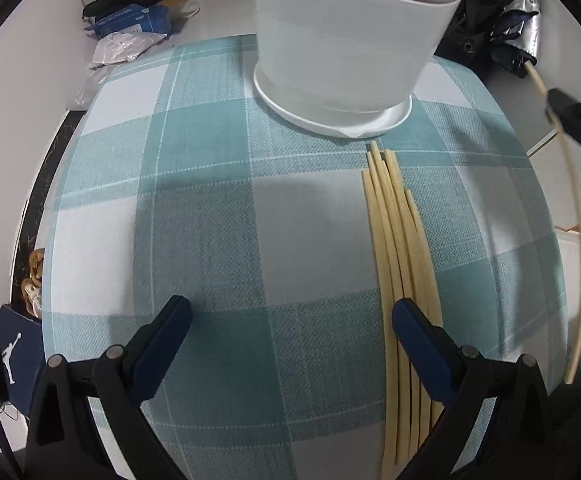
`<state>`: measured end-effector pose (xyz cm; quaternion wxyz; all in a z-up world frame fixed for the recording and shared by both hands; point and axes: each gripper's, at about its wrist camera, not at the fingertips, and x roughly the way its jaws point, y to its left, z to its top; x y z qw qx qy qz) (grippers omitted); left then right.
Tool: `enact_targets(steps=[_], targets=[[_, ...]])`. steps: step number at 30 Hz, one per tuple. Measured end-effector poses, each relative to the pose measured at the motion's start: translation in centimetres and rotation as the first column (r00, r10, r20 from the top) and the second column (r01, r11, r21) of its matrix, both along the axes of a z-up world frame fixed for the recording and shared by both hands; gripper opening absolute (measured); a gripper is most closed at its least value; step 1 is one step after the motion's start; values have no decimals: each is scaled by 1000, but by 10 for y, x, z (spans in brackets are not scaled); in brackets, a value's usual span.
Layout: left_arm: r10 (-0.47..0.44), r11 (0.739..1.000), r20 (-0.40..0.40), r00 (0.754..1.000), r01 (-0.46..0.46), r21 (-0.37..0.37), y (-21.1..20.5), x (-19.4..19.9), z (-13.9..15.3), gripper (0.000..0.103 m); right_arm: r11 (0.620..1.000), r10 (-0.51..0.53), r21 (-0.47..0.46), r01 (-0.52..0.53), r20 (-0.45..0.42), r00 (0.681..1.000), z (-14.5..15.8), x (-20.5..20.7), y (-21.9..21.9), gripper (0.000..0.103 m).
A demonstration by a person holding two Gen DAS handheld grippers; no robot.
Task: Organize utensils
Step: 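Close the right gripper on a chopstick while the left gripper grasps another, then lift both held chopsticks and carry them above the white holder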
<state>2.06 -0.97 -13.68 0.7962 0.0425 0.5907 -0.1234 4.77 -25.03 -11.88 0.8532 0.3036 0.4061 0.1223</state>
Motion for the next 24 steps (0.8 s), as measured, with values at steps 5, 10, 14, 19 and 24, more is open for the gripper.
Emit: enact_targets(steps=[5,10,14,19,24], targets=[[2,1000,-4,1000,-2,14,-5,4,-1,99,999,-38,-32,38,4,999,3,-12,-11,5],[-11,999,-8,1000,12,52,-7,13,-3,88,996,-28,-89,28,12,1000,5,-18,-10,5],[-50,997,4,999,50,56,-18,13,1,66,993,-18,-116,24,47,999,11,-21,-6,5],[-36,999,19,999,36,16,-22,32,1,27,993,-19,-119,28,76,997,13,-25,-3,5],[44,998,20,999,-44,-44,-11,36,1,2,991,-14,-134,28,103,995,17,-28,0,5]])
